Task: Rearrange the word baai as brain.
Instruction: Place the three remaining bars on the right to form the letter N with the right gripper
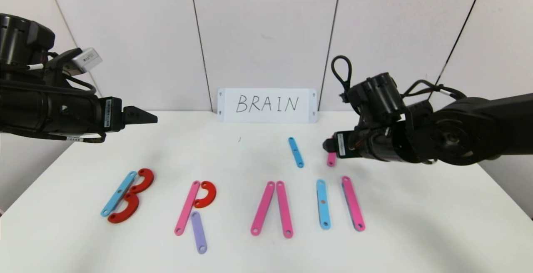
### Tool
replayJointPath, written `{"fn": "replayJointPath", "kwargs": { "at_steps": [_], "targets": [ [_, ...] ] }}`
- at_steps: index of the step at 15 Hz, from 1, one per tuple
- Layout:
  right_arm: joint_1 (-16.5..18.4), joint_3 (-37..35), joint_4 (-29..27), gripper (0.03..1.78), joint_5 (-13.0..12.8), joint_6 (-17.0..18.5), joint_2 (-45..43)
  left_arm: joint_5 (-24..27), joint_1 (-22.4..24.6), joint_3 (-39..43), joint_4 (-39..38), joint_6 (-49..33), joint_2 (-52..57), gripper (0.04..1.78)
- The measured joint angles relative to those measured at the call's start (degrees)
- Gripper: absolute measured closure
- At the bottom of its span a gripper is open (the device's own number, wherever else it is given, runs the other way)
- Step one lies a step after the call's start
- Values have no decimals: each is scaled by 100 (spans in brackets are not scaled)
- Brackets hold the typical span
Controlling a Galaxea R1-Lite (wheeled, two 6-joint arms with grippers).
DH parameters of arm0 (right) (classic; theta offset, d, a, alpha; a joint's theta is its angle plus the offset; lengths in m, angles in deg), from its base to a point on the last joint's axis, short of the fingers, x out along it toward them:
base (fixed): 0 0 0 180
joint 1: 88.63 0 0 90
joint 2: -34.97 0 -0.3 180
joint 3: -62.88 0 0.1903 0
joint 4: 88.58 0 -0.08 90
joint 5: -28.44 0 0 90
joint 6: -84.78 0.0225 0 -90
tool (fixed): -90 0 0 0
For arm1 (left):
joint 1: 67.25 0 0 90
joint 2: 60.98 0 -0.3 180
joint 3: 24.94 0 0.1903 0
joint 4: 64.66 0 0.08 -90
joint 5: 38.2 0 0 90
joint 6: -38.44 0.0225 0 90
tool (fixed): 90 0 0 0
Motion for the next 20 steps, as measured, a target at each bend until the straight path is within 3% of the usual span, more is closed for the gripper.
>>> {"fn": "replayJointPath", "kwargs": {
  "at_steps": [2,4,6,14,20],
  "targets": [
    [35,588,5,7,184,-479,300,0,4,-4,-6,4,0,9],
    [63,1125,-11,7,516,-623,694,0,34,-17,-11,6,0,9],
    [74,1602,-61,7,675,-650,1133,2,67,-35,-11,6,-11,9],
    [-80,2605,-483,7,766,-664,2287,5,107,-55,-20,4,-66,9],
    [-183,2760,-540,7,842,-662,2544,9,107,-57,-17,6,-63,9]
  ]
}}
